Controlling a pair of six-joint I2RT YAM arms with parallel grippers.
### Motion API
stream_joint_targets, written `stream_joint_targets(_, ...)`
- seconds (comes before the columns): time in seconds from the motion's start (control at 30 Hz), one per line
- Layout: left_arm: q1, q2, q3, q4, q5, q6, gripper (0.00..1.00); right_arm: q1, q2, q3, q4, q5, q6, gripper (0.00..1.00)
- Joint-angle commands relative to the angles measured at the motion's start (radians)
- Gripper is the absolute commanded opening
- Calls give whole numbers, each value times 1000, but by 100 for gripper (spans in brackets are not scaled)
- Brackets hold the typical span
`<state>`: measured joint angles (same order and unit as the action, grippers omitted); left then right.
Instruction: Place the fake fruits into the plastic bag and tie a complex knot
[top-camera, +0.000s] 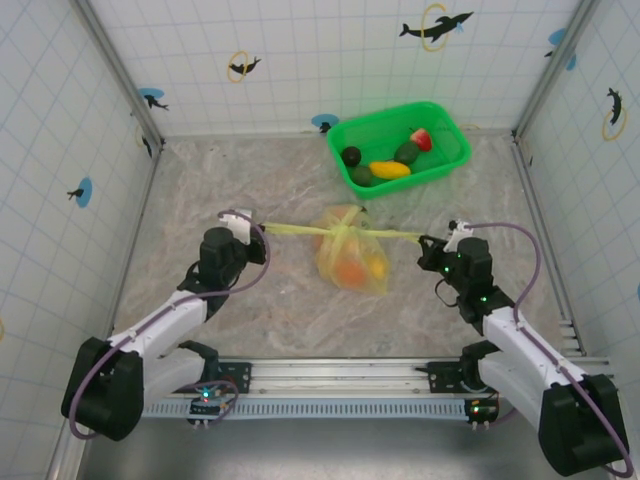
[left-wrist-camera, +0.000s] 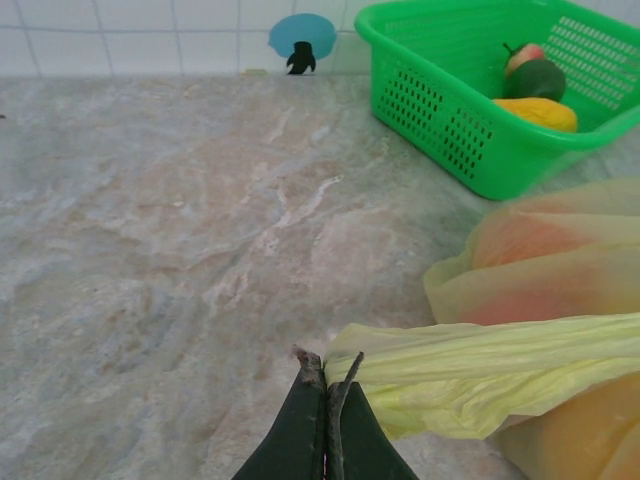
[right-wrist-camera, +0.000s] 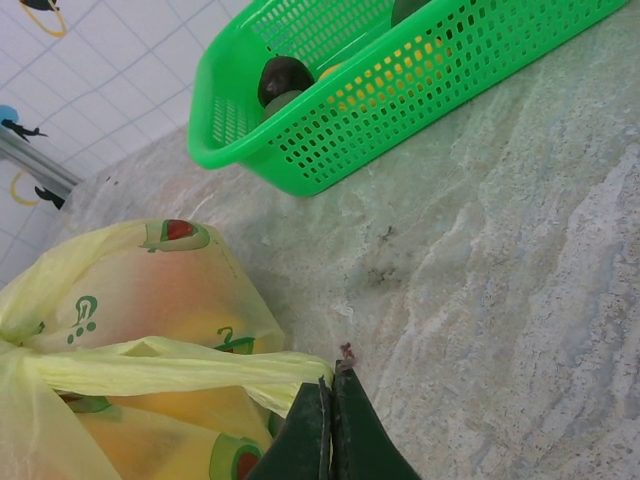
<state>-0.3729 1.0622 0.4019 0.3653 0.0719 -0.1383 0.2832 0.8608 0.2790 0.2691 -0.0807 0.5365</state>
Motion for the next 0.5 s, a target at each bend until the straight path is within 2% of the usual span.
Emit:
stream_joint_targets(0.0,59,21,56,-23,-1,-53,0,-49,12,5,21,86,-6,10)
stream_joint_targets(0.03,59,27,62,-32,32,-65,6,-42,18,12,29,58,-17,17)
stream_joint_targets(0.1,51,26,68,-48,82,-69,30,-21,19,32,26,37,-46,37)
stream_joint_targets(0.13,45,18,68,-56,87,-68,39,-6,13,45,21,34,-69,45)
stream_joint_targets(0.23,42,-43,60,-74,79,-61,57,23,-25,90,-10,49,-118,58)
stream_joint_targets(0.3,42,-101,49,-65,94,-45,69,35,-59,116,-18,46,-156,61)
stream_joint_targets(0.37,41,-151,52,-72,100,-32,98,51,-82,149,-27,71,-168,76)
stream_joint_targets(0.4,41,-169,58,-80,104,-28,98,58,-85,170,-39,85,-167,80)
stream_joint_targets(0.43,41,-190,65,-86,112,-19,98,65,-81,196,-60,97,-169,99)
stream_joint_targets(0.47,41,-209,71,-90,122,-13,98,71,-71,231,-87,108,-170,98)
